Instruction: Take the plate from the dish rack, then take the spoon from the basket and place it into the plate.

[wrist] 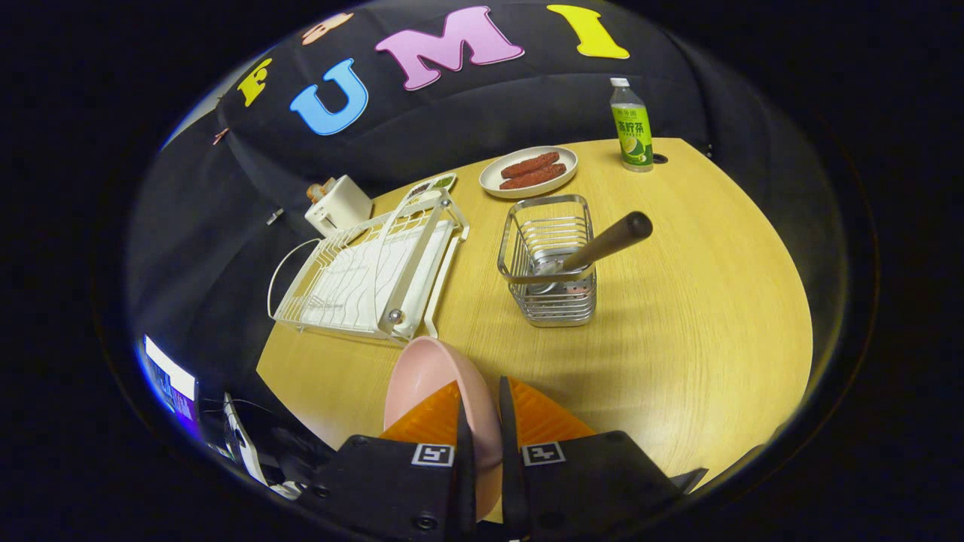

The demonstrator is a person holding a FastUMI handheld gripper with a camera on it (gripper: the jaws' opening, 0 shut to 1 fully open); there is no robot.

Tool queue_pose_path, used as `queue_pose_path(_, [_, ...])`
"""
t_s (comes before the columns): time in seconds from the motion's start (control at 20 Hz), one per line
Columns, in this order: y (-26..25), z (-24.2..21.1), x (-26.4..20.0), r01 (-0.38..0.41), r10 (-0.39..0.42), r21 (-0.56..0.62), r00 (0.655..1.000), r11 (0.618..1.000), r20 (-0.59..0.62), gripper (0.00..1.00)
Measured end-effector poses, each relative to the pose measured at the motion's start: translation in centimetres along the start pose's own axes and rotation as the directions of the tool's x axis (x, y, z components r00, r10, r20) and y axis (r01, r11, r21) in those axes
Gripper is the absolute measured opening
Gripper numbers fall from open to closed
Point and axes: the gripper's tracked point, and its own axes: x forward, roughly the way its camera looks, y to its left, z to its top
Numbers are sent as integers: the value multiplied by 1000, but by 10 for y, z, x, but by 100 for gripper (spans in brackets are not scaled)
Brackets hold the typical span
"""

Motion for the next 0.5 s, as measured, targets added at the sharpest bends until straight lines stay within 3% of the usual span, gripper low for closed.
queue_pose_path(0.25, [-19, -10, 12, -35, 37, 30, 998, 999, -44, 20])
queue_pose_path(0.45, [-32, -4, 9, -33, 32, -73, 999, 997, -10, 24])
queue_pose_path(0.5, [-35, -3, 10, -23, 25, -116, 1000, 993, 16, 29])
